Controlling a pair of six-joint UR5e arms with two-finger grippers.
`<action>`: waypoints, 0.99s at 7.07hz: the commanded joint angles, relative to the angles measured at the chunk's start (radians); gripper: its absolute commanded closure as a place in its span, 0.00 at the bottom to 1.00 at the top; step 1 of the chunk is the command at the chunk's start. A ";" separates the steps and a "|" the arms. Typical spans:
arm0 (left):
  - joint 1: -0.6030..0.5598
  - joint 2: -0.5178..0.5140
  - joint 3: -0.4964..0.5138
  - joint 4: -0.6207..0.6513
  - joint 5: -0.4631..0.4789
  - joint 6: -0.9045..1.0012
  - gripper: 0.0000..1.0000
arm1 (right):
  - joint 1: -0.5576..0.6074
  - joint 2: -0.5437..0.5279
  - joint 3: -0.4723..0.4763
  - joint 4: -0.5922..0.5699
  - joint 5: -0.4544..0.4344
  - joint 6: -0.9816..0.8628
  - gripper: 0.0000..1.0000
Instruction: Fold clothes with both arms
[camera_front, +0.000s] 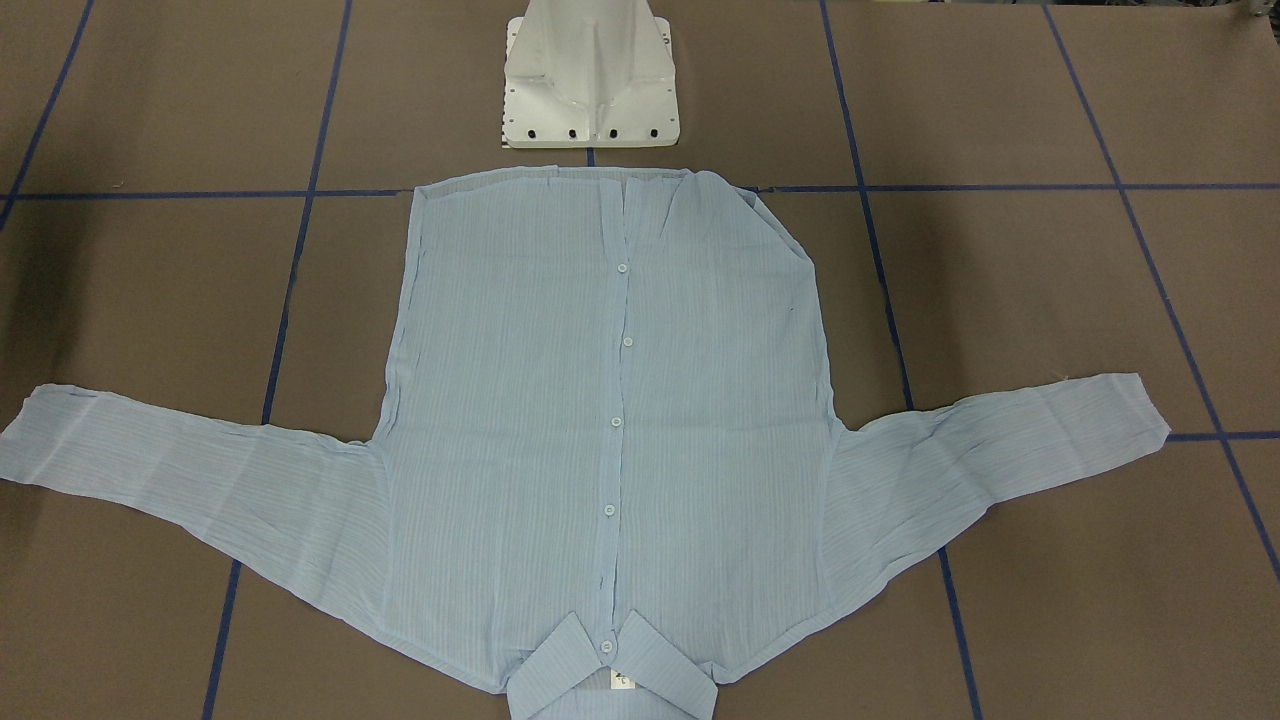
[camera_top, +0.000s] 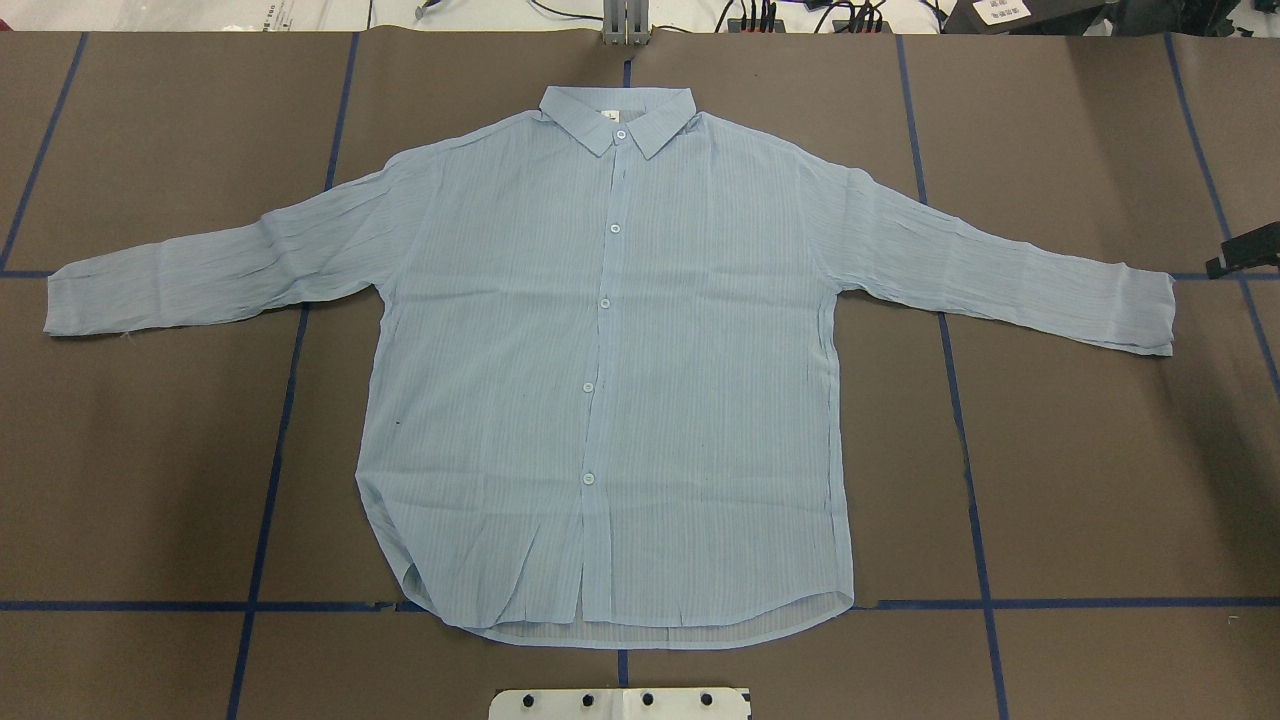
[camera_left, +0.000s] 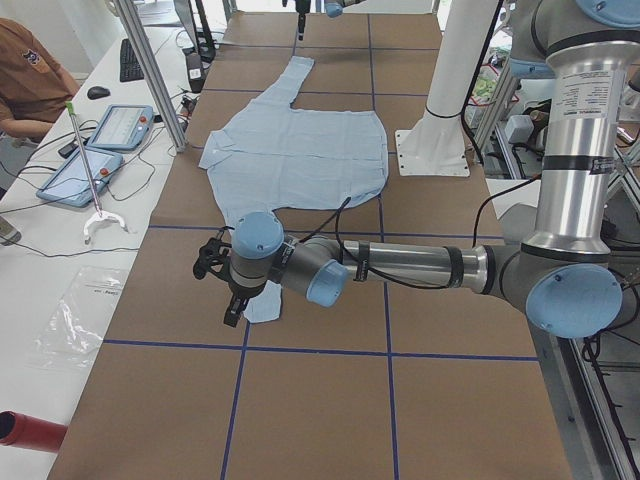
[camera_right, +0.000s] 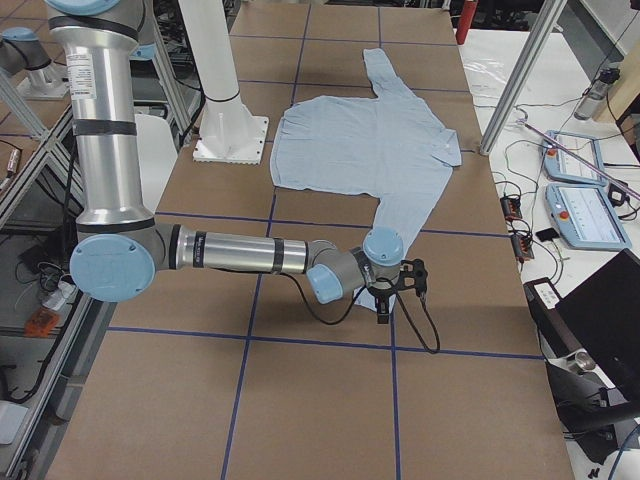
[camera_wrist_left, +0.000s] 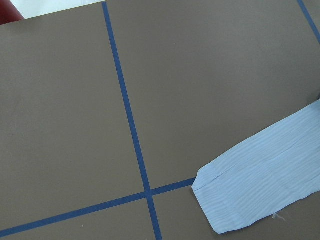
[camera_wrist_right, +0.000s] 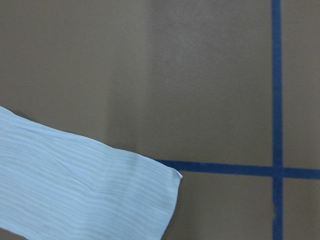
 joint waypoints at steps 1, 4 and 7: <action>0.005 0.004 0.001 -0.013 -0.001 -0.011 0.00 | -0.116 0.008 -0.063 0.167 -0.080 0.083 0.01; 0.007 0.002 -0.003 -0.014 -0.006 -0.011 0.00 | -0.167 0.008 -0.071 0.176 -0.085 0.134 0.07; 0.007 -0.001 -0.006 -0.016 -0.007 -0.011 0.00 | -0.162 -0.008 -0.079 0.173 -0.081 0.125 0.09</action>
